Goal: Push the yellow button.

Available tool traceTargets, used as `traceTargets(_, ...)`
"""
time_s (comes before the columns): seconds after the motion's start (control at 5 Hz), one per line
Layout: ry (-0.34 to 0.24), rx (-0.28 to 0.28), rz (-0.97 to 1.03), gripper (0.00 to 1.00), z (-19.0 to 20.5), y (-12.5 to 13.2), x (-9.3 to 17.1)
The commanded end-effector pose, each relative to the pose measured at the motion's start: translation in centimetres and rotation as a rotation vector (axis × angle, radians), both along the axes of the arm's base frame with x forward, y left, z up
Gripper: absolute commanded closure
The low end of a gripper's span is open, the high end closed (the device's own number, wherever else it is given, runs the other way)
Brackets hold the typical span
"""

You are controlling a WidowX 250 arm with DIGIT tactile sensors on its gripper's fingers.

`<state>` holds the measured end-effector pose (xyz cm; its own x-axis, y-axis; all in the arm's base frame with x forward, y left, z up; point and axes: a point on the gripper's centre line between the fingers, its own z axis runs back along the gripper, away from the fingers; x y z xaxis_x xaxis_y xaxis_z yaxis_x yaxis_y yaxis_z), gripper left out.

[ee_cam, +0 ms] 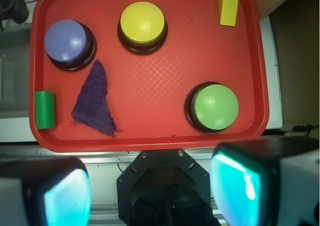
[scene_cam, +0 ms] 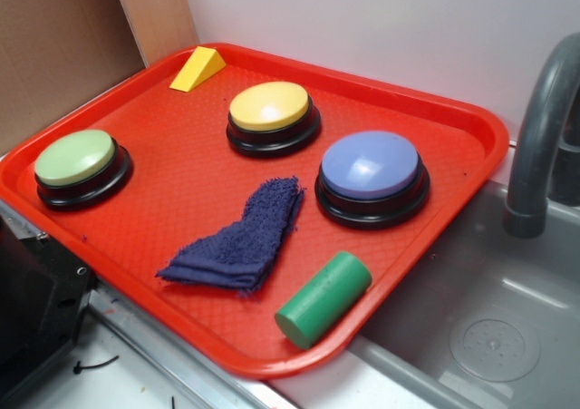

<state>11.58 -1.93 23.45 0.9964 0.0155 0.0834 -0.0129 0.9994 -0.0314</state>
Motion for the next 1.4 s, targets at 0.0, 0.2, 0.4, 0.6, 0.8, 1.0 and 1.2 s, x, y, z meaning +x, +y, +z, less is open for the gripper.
traceTargets(0.0, 0.000, 0.000, 0.000, 0.00, 0.0, 0.0, 0.0)
traceTargets(0.2, -0.027, -0.008, 0.036, 0.00, -3.0, -0.6, 5.0)
traceTargets(0.4, -0.084, 0.003, 0.039, 0.00, -5.1, -1.0, 9.8)
traceTargets(0.6, -0.085, -0.003, 0.068, 0.00, -8.2, 0.2, 12.5)
traceTargets(0.8, -0.093, -0.050, 0.060, 0.00, -11.5, 1.7, 14.6)
traceTargets(1.0, -0.072, 0.020, 0.004, 0.00, -14.7, 1.2, 16.8)
traceTargets(1.2, -0.046, 0.072, -0.045, 0.00, -16.6, 0.5, 17.5)
